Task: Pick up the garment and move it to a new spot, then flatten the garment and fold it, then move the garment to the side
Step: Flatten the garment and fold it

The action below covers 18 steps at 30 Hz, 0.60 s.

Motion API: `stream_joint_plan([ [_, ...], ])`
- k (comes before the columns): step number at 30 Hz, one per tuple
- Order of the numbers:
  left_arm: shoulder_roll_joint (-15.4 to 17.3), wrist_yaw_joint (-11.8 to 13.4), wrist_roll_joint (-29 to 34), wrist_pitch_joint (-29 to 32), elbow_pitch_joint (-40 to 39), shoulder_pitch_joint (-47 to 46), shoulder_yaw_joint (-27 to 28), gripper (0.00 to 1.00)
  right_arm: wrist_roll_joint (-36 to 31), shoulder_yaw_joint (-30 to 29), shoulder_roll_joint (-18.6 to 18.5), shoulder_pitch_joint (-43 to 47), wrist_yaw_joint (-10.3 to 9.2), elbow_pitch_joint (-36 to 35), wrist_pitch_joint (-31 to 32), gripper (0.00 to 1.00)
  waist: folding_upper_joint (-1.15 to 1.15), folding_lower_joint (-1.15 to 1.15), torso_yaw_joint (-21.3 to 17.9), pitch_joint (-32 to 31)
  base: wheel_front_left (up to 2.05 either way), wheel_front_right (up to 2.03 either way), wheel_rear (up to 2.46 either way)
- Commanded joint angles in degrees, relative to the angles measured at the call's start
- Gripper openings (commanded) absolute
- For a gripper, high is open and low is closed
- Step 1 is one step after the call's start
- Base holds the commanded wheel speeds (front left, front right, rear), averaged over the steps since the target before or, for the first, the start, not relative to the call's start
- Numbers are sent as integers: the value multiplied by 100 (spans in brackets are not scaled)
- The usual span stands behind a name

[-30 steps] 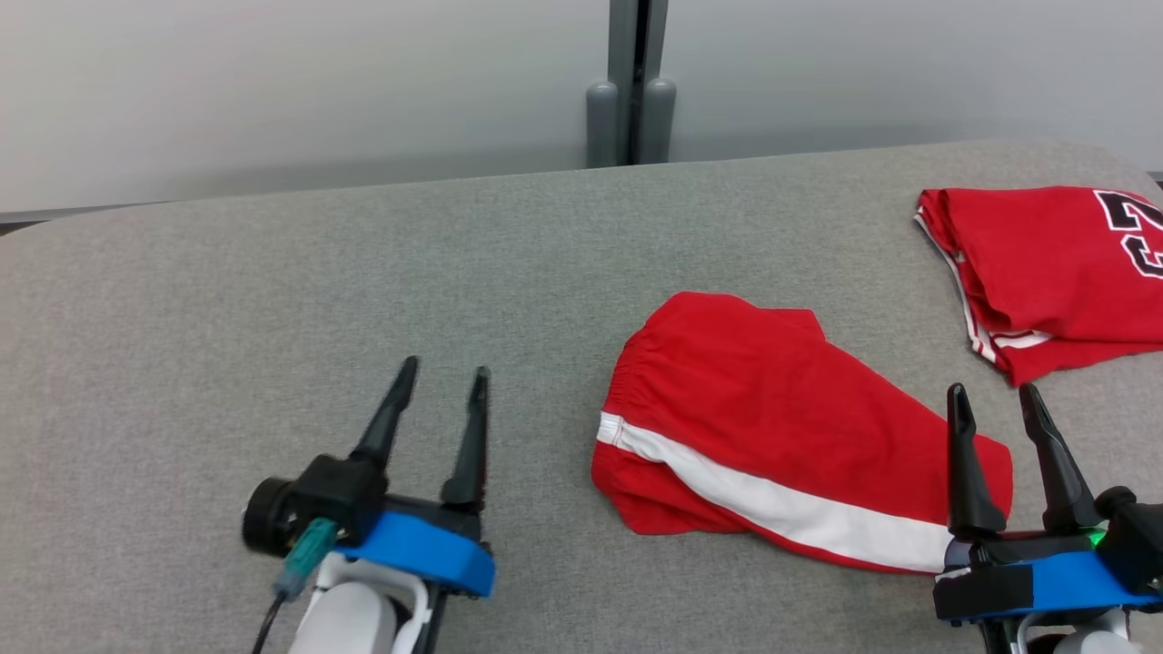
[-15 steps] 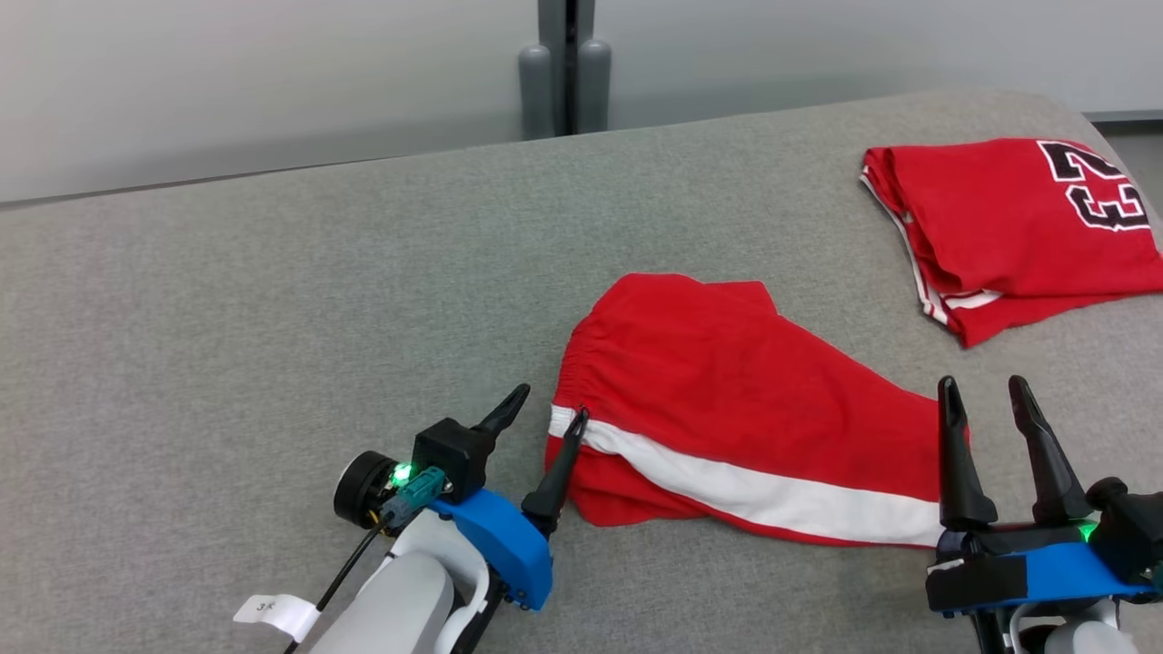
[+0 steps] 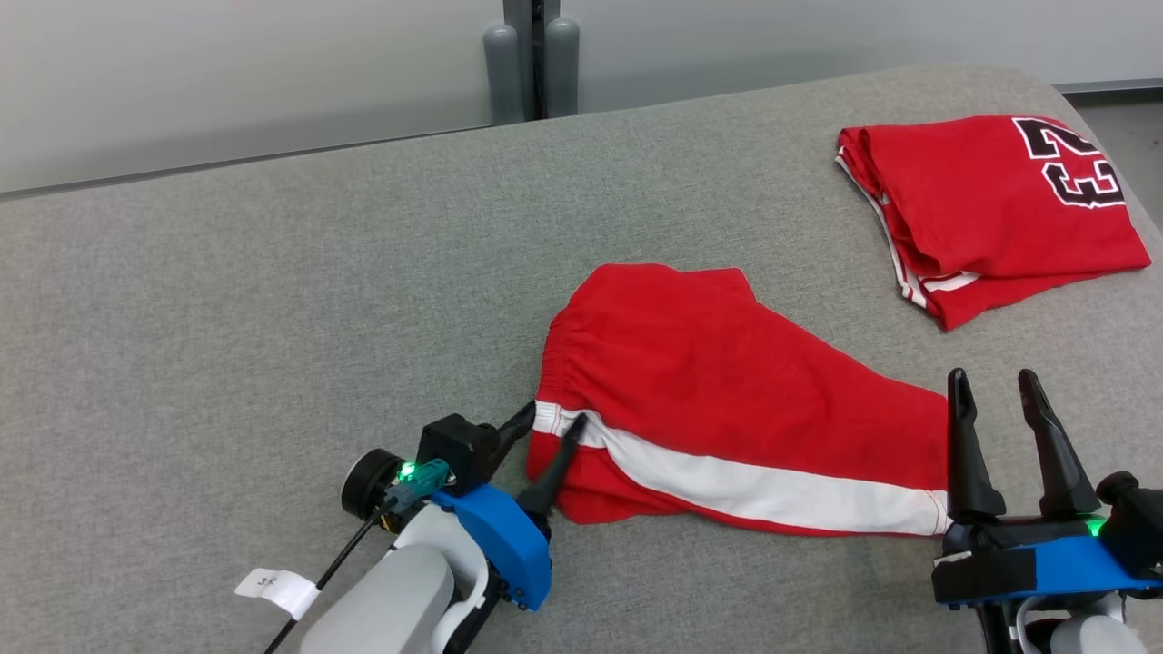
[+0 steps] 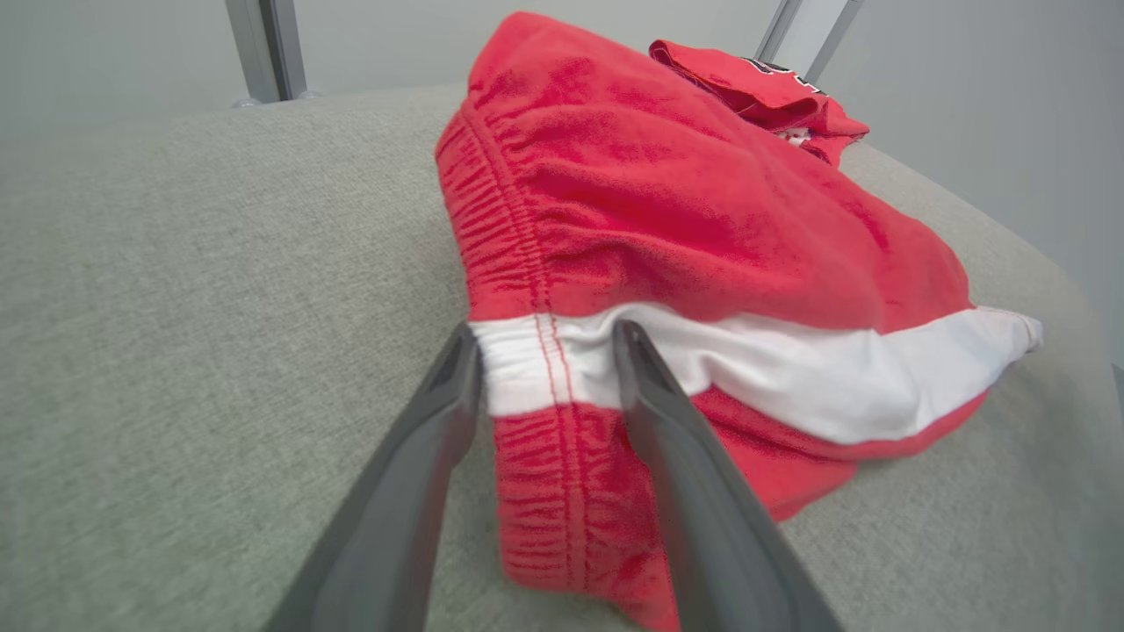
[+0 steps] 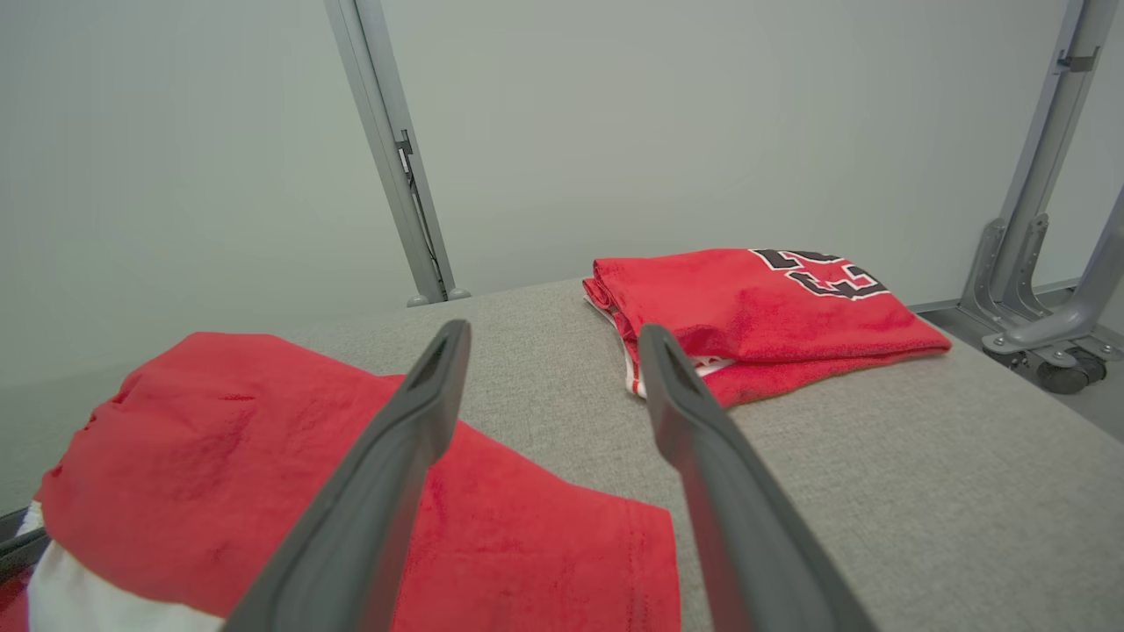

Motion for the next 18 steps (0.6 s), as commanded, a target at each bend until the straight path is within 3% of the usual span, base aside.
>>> stream_joint_plan([
  [1, 19, -5, -20, -116, 103, -151, -6, 0, -2, -28, -1, -35, 1, -24, -16, 100, 0, -1, 4, -5, 0, 0, 0],
  [9, 200, 195, 6, -372, 200, -277, 519, 0, -78, -151, -1, 104, 1, 97, -16, 100, 0, -1, 292, -144, 0, 0, 0],
  [18, 628, 479, 189, -382, -583, 605, 1213, 0, -133, -220, -5, 263, 1, 377, -16, 100, 0, -1, 687, -385, 0, 0, 0],
])
